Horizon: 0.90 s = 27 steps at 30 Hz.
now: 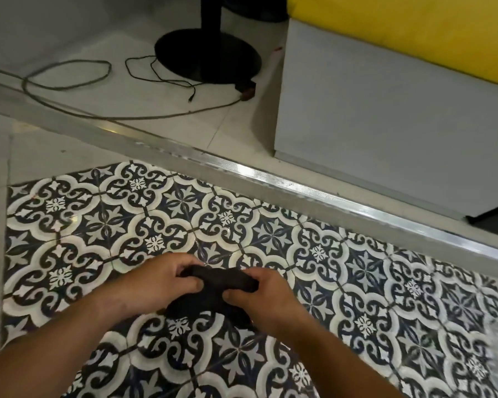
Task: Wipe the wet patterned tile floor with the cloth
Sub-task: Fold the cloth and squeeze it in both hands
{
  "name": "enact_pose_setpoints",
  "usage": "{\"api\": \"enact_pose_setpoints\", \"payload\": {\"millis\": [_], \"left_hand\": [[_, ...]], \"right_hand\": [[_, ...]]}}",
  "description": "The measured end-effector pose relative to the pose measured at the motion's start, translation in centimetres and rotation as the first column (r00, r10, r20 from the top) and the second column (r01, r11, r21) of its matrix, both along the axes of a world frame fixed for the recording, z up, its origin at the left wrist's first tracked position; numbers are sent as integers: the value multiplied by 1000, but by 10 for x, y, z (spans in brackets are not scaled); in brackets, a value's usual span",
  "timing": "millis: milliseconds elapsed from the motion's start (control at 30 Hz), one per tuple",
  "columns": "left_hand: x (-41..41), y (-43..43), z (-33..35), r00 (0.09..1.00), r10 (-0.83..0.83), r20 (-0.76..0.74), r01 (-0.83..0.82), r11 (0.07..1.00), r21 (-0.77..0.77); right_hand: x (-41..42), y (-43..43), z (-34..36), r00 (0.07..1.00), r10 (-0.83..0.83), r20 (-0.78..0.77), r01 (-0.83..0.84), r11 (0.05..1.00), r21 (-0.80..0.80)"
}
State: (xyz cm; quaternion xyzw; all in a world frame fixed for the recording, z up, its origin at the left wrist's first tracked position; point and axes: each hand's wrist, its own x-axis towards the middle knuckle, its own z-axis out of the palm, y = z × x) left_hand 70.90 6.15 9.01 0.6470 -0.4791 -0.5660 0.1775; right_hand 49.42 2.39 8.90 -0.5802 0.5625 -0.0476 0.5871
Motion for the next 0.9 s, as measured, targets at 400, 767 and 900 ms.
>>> {"api": "enact_pose_setpoints", "payload": {"millis": [400,767,900], "left_hand": [[-136,-68,2,994,-74,75,84,987,-140],[-276,-117,22,973,58,222,31,926,-376],[-348,-127,6,990,66,127,-14,929,-371]], "right_hand": [[-139,-57,-9,999,1,35,5,988,-157],[-267,-123,23,998,59,-28,-65,955,-289],[-335,-127,14,1000,-19,10,21,953,-303]]}}
